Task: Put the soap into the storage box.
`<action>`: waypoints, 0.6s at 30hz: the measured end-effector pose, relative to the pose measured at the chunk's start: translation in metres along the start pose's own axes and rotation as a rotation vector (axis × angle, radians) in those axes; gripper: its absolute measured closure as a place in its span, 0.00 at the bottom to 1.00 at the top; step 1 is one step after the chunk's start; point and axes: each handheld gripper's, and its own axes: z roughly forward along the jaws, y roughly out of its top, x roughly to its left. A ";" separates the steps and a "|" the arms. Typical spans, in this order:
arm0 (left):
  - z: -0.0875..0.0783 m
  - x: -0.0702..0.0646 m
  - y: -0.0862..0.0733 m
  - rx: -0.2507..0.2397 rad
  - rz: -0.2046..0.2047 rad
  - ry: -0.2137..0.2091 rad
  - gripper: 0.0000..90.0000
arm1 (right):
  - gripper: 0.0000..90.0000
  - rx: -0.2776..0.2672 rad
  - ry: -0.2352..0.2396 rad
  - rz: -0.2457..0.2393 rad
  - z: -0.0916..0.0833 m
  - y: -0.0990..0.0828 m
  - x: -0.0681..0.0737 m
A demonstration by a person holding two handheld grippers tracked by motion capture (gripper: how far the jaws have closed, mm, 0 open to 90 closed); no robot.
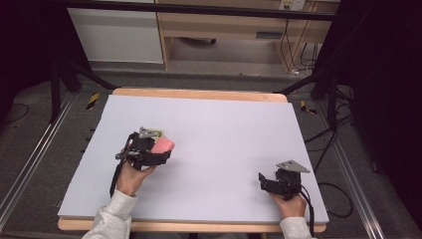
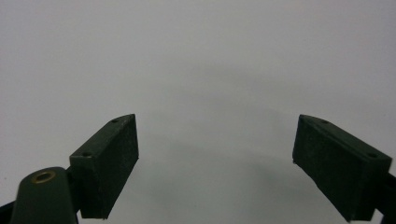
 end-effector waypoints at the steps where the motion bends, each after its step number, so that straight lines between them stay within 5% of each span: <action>1: 0.000 0.001 0.000 -0.001 -0.003 0.004 0.41 | 0.16 0.000 0.000 0.000 0.000 0.000 0.000; 18: 0.003 0.025 0.002 0.004 -0.051 0.050 0.41 | 0.14 0.010 0.007 0.012 0.000 0.001 -0.001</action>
